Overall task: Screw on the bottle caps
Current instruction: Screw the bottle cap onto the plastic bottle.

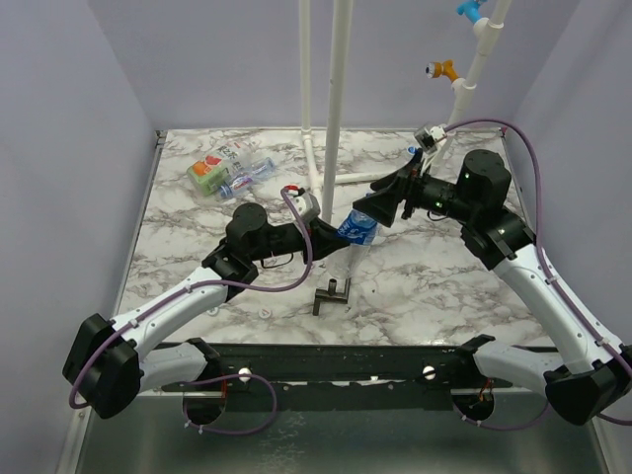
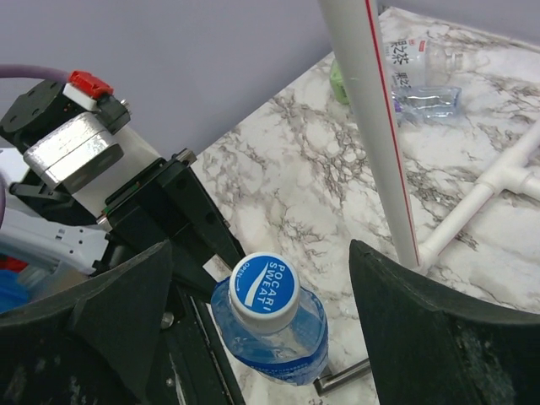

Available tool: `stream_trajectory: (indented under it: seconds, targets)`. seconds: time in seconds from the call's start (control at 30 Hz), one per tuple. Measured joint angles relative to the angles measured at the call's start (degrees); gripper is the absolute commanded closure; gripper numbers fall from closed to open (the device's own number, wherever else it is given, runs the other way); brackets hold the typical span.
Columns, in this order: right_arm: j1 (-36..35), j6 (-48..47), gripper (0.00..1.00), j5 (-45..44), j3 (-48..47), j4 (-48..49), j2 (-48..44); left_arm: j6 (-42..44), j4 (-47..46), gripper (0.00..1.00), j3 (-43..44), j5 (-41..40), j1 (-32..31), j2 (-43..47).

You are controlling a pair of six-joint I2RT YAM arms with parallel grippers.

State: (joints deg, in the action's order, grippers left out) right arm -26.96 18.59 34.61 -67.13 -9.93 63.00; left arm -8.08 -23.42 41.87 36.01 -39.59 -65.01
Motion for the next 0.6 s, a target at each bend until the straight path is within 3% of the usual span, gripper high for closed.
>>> stream_trajectory:
  seconds: [0.17,0.6]
  targets:
    - [0.0,0.0,0.15,2.6,0.0,0.1,0.1,-0.8,0.5,1.00,0.0,2.4,0.9,0.2]
    - [0.0,3.5,0.36,5.8,0.0,2.8,1.4,-1.1,0.9,1.00,0.0,3.7,2.1,0.9]
